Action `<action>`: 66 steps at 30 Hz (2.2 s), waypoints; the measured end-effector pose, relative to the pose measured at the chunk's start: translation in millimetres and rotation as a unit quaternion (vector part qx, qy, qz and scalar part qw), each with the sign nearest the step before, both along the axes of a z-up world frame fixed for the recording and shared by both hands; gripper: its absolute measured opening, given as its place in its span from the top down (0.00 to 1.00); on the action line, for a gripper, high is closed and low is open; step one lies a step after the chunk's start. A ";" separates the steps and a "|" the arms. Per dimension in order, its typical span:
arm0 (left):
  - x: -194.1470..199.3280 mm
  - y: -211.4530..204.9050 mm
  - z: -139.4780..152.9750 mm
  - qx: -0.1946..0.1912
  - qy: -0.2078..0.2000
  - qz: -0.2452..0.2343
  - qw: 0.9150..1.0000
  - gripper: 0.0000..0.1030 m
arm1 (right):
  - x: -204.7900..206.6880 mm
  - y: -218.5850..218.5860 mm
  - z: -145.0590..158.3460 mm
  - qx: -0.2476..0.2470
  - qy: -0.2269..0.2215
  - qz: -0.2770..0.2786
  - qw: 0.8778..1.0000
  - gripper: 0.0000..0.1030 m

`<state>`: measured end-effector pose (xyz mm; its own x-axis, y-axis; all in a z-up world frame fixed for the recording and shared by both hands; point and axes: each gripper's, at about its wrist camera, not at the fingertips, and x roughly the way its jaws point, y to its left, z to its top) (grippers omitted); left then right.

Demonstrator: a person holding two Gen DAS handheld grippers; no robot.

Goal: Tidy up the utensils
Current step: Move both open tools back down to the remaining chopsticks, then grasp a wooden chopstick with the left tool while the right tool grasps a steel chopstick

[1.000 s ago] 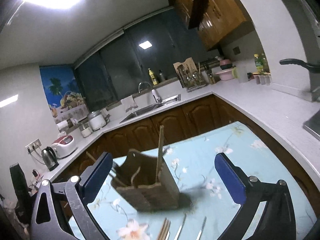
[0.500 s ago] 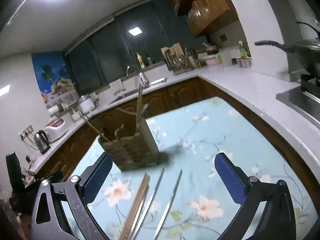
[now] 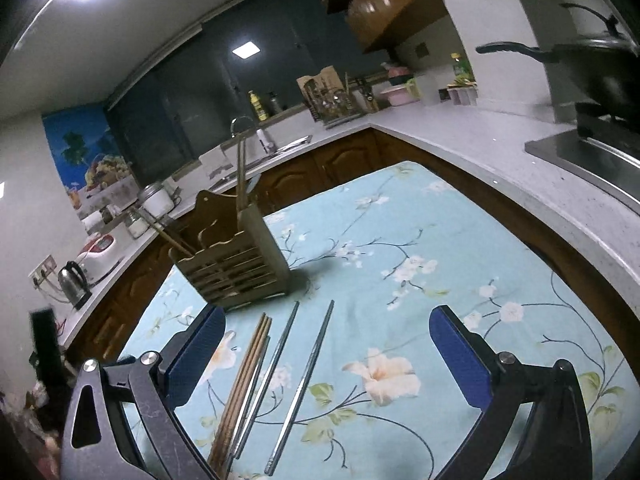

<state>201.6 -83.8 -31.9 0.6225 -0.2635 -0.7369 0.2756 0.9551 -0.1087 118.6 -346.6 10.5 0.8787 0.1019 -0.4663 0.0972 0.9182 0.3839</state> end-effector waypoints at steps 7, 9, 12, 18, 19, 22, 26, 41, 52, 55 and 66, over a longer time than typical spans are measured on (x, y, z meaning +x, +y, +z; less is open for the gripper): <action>22.5 -43.9 -38.7 0.061 0.041 -0.021 0.997 0.09 | 3.8 -8.8 -6.6 0.011 0.011 -0.012 1.000 0.00; 26.6 -46.7 -48.6 0.069 0.045 -0.017 0.996 0.07 | 7.1 -10.5 -9.5 0.020 0.017 -0.015 1.000 0.00; 28.9 -32.8 -49.0 0.051 0.056 0.008 0.997 0.06 | 13.3 -8.8 -13.7 0.025 0.026 -0.011 0.999 0.00; 3.3 20.8 -46.3 0.044 0.063 0.061 0.995 0.07 | 23.8 2.8 -19.3 0.020 0.031 0.008 0.999 0.00; 0.1 27.7 -45.3 0.037 0.068 0.066 0.995 0.08 | 25.6 4.5 -20.5 0.020 0.032 0.010 0.999 0.00; -4.4 45.7 -37.6 -0.010 0.081 0.059 0.995 0.08 | 35.7 13.6 -26.0 0.019 0.039 0.023 0.999 0.00; 18.7 49.0 -19.3 -0.016 0.057 0.059 0.997 0.08 | 53.6 31.0 -31.9 0.013 0.054 0.052 0.997 0.01; 112.0 15.6 -41.7 0.050 0.068 0.003 0.996 0.35 | 118.5 67.5 -65.4 -0.002 0.136 0.104 0.985 0.43; 89.3 37.5 -35.3 0.049 0.083 0.036 0.995 0.45 | 144.5 85.5 -74.0 -0.047 0.158 0.118 0.979 0.58; 106.1 41.3 -32.1 0.025 0.093 0.032 0.995 0.51 | 154.1 90.9 -79.3 -0.065 0.174 0.117 0.976 0.70; 123.4 4.2 -38.2 0.066 0.074 -0.011 0.995 0.64 | 179.8 108.7 -87.8 -0.123 0.200 0.107 0.966 0.76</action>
<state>325.0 -79.6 -70.1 0.4998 -0.1707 -0.8492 0.2863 0.9578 -0.0240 298.4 -237.9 -77.3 0.5939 0.1029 -0.7979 -0.0089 0.9926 0.1214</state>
